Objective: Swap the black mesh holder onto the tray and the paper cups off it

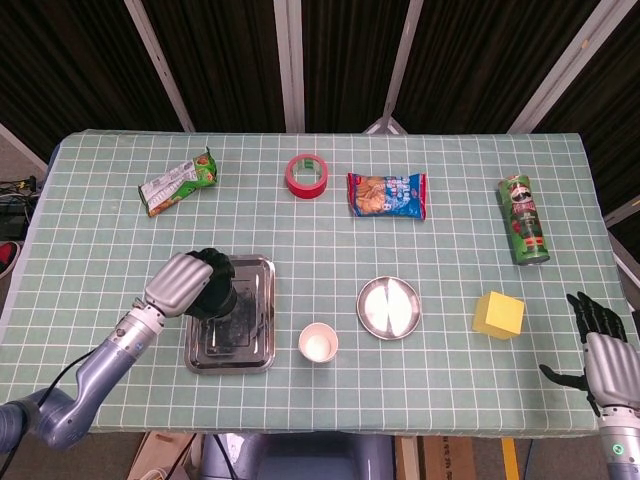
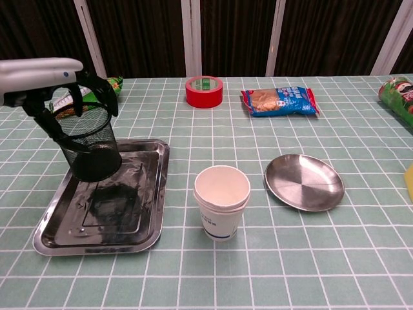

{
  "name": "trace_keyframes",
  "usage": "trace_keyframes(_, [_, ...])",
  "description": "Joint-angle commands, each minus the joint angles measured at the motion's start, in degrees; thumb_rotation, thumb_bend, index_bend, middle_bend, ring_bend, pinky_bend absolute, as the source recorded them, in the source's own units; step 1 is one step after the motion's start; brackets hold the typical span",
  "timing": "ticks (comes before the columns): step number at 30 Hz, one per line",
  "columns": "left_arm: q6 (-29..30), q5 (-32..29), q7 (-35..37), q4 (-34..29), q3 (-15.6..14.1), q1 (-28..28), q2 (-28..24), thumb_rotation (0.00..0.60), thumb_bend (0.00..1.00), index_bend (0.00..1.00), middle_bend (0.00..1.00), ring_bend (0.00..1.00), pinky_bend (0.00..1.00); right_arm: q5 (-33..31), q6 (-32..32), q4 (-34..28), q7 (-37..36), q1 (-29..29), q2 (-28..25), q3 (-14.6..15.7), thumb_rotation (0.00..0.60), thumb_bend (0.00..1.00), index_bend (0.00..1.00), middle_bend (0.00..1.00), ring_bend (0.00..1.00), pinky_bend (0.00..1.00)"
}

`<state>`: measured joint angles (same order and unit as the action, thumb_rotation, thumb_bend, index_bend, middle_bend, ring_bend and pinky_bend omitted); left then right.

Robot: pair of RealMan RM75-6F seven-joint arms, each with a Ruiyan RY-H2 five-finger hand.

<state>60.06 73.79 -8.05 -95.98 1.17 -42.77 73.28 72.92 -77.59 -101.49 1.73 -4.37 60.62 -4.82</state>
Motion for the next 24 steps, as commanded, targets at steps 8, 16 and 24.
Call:
trace_keyframes(8, [-3.37, 2.93, 2.08, 4.95, -1.13, 0.60, 3.88, 0.600, 0.02, 0.23, 0.06, 0.01, 0.23, 0.11, -0.23, -0.35, 0.17, 0.17, -0.26, 0.03, 0.600, 0.00, 0.00, 0.00, 0.00, 0.00])
trace_keyframes(16, [3.63, 6.15, -1.72, -0.38, -0.06, 3.32, 2.25, 0.600, 0.00, 0.17, 0.00, 0.00, 0.15, 1.24, -0.19, -0.44, -0.20, 0.40, -1.08, 0.58, 0.600, 0.00, 0.00, 0.00, 0.00, 0.00])
trace_keyframes(24, [32.32, 16.01, -2.80, -5.49, -7.36, 22.89, -4.81, 0.600, 0.00, 0.21, 0.00, 0.00, 0.15, 11.53, 4.25, 0.12, -8.87, -2.31, -3.11, 3.21, 0.600, 0.00, 0.00, 0.00, 0.00, 0.00])
